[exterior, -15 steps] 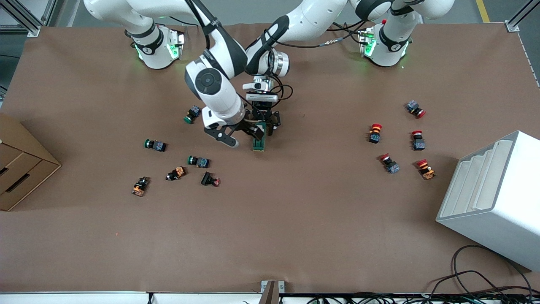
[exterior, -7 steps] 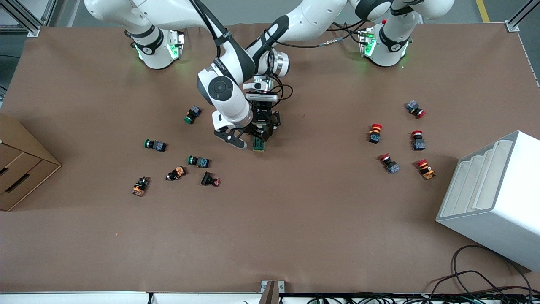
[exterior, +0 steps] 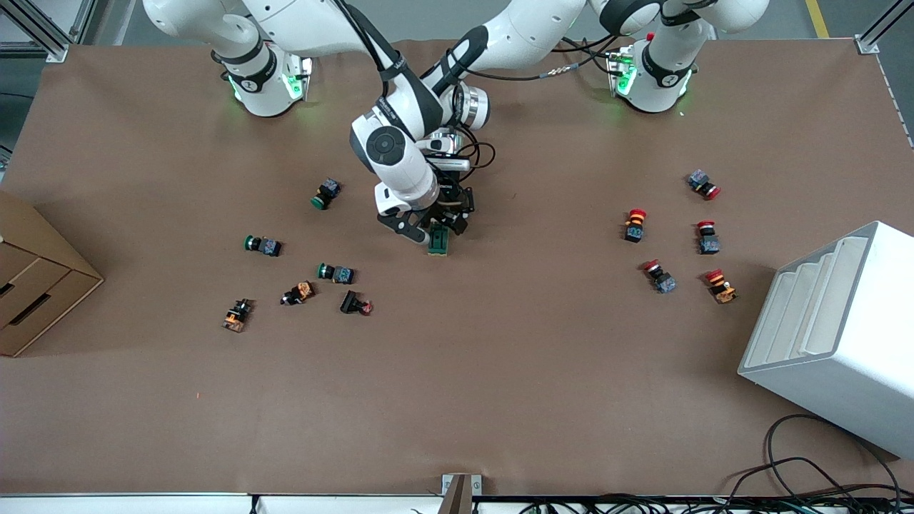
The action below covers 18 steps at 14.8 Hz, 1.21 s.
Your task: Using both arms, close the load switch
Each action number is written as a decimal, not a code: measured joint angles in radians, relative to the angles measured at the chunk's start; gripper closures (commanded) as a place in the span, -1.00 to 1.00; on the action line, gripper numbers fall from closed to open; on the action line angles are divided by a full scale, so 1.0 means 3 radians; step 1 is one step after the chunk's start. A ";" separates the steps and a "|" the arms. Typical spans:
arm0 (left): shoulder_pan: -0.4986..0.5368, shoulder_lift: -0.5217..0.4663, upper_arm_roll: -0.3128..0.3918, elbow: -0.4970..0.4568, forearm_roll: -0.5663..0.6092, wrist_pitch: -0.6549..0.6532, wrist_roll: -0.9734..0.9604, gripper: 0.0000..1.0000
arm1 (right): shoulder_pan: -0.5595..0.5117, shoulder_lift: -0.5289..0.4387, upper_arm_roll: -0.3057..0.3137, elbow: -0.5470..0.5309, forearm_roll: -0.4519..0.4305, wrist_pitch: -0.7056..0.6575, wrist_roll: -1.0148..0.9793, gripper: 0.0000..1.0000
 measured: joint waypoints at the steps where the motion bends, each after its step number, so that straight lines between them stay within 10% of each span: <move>1: 0.0000 0.0000 0.0000 0.0001 0.0000 -0.0001 -0.0010 -1.00 | 0.0022 0.0001 0.0000 -0.0007 0.0040 0.0010 0.0000 -1.00; 18: 0.0000 0.0001 0.0000 0.0003 0.0000 -0.0003 -0.0018 -1.00 | 0.0053 0.0045 -0.0021 0.0041 0.0227 0.0324 0.0147 -1.00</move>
